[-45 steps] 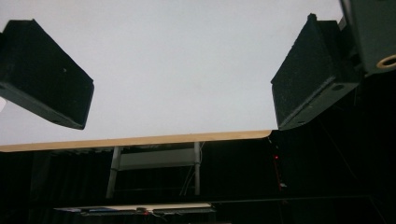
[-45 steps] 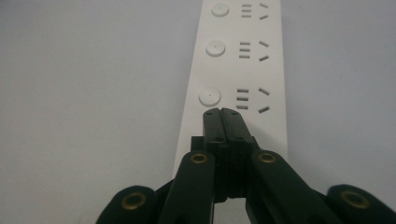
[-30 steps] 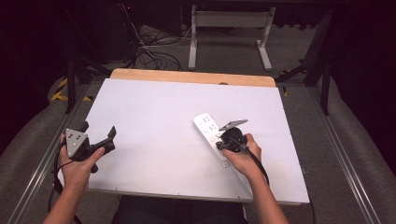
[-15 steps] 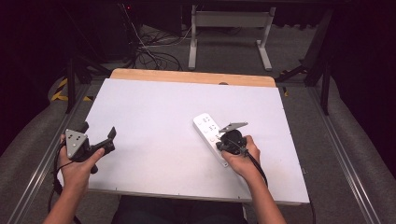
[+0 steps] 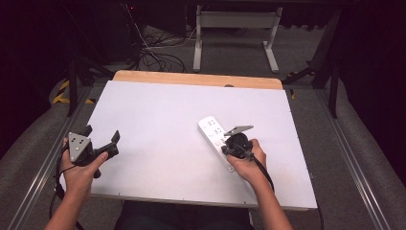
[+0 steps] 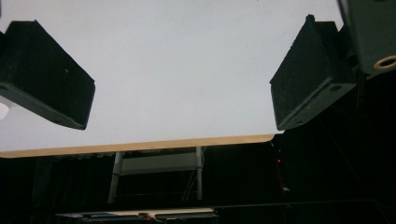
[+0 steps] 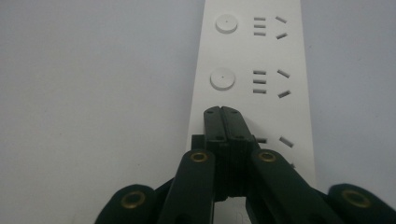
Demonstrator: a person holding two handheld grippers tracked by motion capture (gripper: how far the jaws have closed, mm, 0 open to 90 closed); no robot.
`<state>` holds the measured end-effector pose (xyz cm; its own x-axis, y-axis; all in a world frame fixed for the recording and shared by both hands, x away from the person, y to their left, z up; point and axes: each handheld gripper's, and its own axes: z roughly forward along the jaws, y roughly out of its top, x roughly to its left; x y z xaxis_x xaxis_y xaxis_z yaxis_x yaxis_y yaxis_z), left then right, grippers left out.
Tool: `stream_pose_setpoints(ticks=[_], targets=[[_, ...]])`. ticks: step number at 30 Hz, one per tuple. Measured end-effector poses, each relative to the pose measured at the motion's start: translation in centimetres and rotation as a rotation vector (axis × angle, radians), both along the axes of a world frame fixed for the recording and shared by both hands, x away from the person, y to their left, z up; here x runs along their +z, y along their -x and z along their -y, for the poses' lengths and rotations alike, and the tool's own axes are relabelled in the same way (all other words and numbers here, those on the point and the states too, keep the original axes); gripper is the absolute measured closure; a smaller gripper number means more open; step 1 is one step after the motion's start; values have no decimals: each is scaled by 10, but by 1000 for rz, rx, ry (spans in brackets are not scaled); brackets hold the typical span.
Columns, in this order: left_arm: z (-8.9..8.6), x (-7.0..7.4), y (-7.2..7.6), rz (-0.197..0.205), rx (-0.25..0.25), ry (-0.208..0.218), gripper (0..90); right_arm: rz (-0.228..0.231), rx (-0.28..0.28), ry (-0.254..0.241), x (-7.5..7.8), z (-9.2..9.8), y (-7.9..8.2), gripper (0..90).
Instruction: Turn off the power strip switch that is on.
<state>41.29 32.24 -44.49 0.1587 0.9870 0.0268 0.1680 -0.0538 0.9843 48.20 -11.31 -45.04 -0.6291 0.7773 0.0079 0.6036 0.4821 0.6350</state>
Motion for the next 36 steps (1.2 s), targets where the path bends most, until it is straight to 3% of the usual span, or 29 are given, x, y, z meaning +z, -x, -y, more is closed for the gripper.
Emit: stream_pose_setpoints(ticks=[5,19,28,36], targets=[[0,0,0,0,-1,-3,72,-2,4,-16,0,2,0,900],[2,-1,-2,-3,-9,-6,75,4,10,-5,0,1,0,900],[2,-1,-2,-2,-10,-2,75,29,18,33,1,-3,2,900],[2,-1,-3,-4,-9,-2,76,32,18,21,3,-2,2,900]])
